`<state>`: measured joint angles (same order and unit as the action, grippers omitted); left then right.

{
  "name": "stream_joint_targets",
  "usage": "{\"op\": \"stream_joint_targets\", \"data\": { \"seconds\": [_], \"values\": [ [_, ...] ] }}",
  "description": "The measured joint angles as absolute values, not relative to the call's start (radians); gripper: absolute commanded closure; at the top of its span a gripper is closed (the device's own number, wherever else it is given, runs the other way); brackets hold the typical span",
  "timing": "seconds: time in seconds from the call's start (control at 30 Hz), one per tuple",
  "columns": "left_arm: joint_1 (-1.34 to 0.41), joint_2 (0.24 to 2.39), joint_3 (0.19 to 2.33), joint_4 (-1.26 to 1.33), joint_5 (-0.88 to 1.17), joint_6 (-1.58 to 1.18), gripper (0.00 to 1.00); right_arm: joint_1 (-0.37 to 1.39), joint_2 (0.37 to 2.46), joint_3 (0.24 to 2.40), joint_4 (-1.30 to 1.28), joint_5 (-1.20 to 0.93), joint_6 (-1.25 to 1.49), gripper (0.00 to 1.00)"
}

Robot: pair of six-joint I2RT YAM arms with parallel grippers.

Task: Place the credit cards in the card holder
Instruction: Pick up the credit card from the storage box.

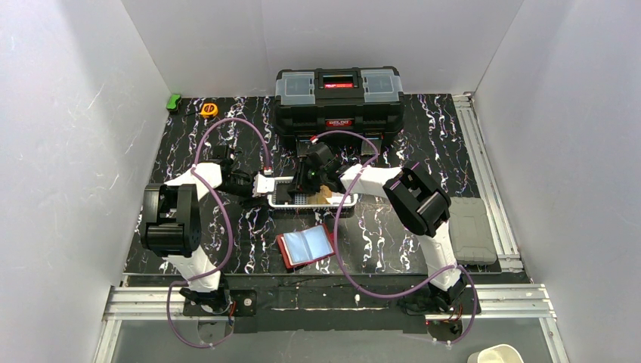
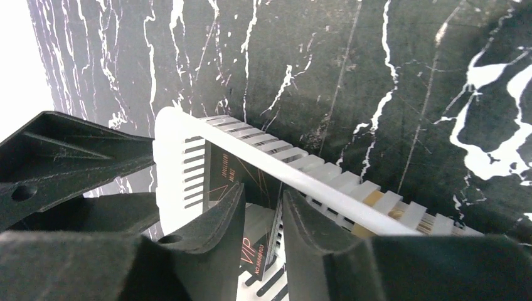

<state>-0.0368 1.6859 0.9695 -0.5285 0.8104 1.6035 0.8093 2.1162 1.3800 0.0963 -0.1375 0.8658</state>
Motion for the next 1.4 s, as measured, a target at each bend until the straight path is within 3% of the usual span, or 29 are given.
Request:
{"op": "stream_joint_targets", "data": {
  "seconds": [0.33, 1.27, 1.4],
  "values": [
    [-0.036, 1.674, 0.970, -0.537, 0.809, 1.596, 0.51, 0.789, 2.112, 1.362, 0.120, -0.157, 0.911, 0.99],
    [-0.031, 1.651, 1.008, -0.603, 0.812, 1.528, 0.53, 0.743, 2.004, 1.176, 0.350, -0.279, 0.909, 0.99],
    [0.008, 1.616, 1.075, -0.655, 0.824, 1.493, 0.38, 0.737, 2.004, 1.174, 0.448, -0.400, 0.881, 0.99]
  ]
}}
